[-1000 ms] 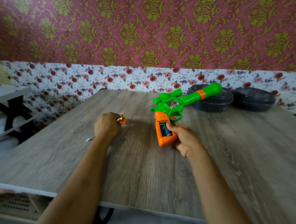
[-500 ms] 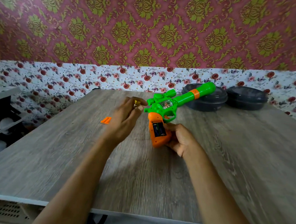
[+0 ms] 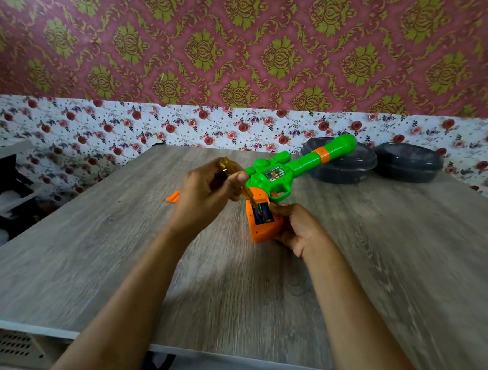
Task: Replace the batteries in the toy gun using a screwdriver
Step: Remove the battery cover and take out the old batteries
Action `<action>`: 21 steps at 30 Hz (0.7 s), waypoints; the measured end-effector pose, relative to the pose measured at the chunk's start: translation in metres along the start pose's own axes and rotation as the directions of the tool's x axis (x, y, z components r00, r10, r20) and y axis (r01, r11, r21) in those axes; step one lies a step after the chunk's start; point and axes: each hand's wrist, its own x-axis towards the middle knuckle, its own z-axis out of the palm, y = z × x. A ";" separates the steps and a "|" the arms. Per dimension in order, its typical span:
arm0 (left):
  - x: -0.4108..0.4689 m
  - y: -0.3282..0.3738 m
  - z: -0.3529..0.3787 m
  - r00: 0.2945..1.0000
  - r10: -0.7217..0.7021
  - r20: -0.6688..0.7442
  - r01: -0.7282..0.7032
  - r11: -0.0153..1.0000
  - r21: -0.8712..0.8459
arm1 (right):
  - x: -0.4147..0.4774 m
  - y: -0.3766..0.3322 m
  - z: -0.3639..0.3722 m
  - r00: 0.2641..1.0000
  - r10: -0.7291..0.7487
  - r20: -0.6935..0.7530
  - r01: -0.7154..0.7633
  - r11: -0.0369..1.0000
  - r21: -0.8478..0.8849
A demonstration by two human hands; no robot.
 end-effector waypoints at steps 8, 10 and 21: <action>-0.001 -0.002 -0.003 1.000 0.006 0.012 -0.008 0.996 0.094 | 0.000 -0.001 0.002 1.000 -0.017 -0.003 0.017 0.999 0.031; -0.002 -0.001 -0.003 0.998 0.052 0.025 -0.056 0.988 0.145 | -0.001 -0.001 0.003 1.000 -0.027 -0.004 0.027 0.999 0.033; -0.009 0.015 0.008 0.902 0.378 0.210 -0.424 0.864 0.269 | -0.005 -0.005 0.004 0.998 -0.013 -0.055 0.013 1.000 0.003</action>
